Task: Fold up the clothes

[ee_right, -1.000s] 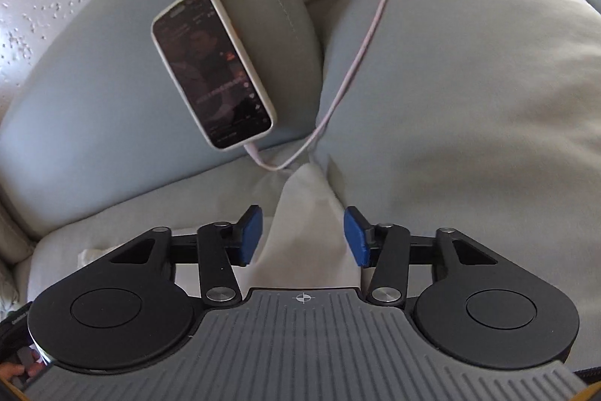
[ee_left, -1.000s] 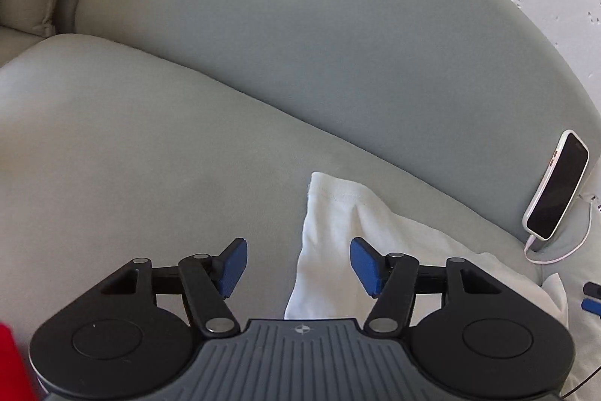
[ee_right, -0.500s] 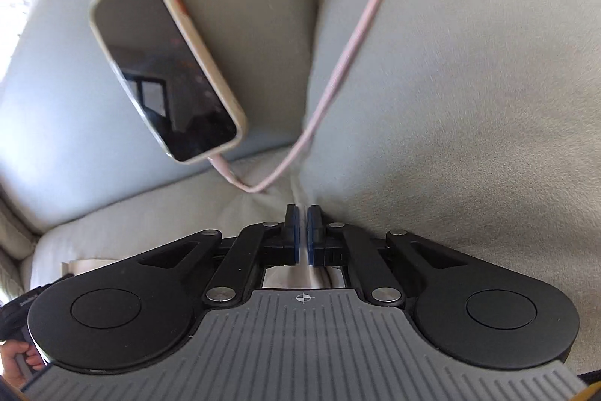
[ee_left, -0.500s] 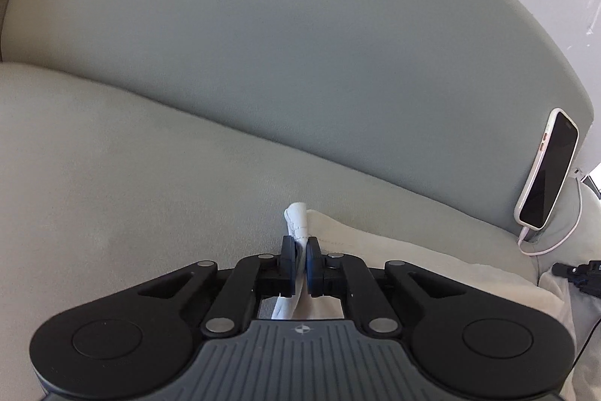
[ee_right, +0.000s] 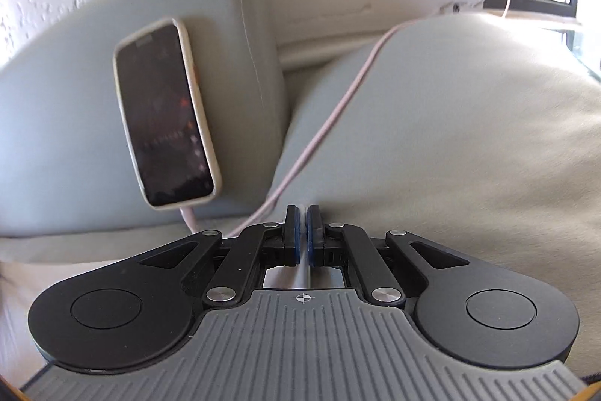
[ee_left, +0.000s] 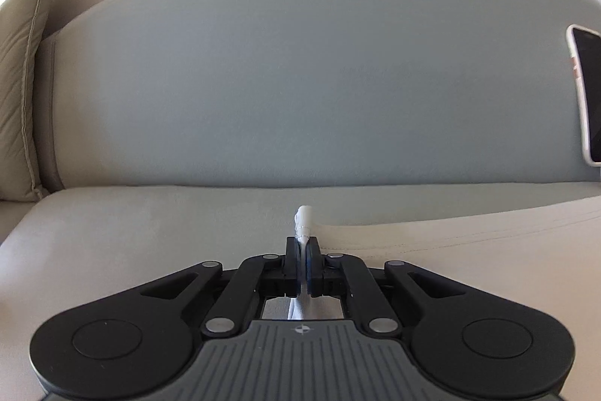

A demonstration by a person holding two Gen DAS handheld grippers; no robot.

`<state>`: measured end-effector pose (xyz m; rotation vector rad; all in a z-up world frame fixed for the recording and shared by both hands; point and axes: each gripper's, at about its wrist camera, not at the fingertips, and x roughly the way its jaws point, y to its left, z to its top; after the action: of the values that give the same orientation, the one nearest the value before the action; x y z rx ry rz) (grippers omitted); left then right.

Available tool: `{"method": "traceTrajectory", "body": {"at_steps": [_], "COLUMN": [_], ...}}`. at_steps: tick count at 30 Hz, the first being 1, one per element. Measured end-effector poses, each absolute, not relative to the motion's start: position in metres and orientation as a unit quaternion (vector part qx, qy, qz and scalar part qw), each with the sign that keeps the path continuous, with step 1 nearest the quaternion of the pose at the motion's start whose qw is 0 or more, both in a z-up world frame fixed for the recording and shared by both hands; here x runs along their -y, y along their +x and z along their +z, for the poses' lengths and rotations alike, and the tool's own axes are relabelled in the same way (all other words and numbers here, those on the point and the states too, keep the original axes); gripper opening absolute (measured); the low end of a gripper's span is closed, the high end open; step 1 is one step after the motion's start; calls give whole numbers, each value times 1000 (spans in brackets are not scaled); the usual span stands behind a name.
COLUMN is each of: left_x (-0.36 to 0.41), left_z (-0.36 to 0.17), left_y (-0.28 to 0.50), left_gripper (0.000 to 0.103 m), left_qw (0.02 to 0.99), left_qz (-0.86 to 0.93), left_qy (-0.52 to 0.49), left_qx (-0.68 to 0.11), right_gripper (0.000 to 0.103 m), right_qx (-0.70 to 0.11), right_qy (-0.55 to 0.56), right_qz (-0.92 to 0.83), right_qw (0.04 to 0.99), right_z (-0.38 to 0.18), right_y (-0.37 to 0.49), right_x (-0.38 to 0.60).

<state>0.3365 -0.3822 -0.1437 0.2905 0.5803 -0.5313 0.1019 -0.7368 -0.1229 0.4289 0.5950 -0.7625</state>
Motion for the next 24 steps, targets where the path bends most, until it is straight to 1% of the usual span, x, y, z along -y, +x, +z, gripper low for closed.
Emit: {"method": "traceTrajectory", "body": {"at_steps": [5,7,8,9,10,11,12,14,15,18,19,20,21,24], "left_x": [391,394,397,398,398,395,392,376,368,344,335,326,316,291], "left_z": [-139,-133,-132,-132,-129,-122,-115,-94,-81,-41,-27,-14,-1,20], "left_y": [330,329,333,336,337,334,329,316,307,275,262,248,234,187], "left_gripper": [4,4,5,7,14,16,17,31,33,33,36,40,42,48], "left_qw": [916,919,916,910,906,906,908,912,912,907,902,897,891,873], "left_qz": [-238,-227,-226,-225,-220,-214,-207,-212,-218,-245,-259,-274,-289,-326], "left_qy": [174,174,173,175,180,181,180,155,143,121,114,107,99,87], "left_qx": [-271,-272,-283,-300,-313,-316,-316,-316,-317,-321,-325,-330,-335,-352], "right_gripper": [4,6,10,28,41,54,54,54,54,54,54,54,54,54], "right_qx": [-332,-329,-329,-331,-332,-327,-318,-303,-298,-305,-311,-315,-317,-325], "right_qy": [175,174,178,182,186,194,204,227,238,251,250,251,257,285], "right_qz": [-356,-353,-354,-359,-363,-366,-368,-359,-352,-321,-311,-304,-296,-266], "right_qw": [856,859,857,854,850,849,849,853,855,861,863,863,864,861], "right_z": [-126,-117,-110,-102,-94,-86,-76,-56,-46,-18,-10,-2,4,16], "right_y": [118,122,122,122,122,117,111,94,83,50,39,29,18,-11], "right_x": [731,729,728,728,728,726,723,715,709,682,670,659,648,618]}}
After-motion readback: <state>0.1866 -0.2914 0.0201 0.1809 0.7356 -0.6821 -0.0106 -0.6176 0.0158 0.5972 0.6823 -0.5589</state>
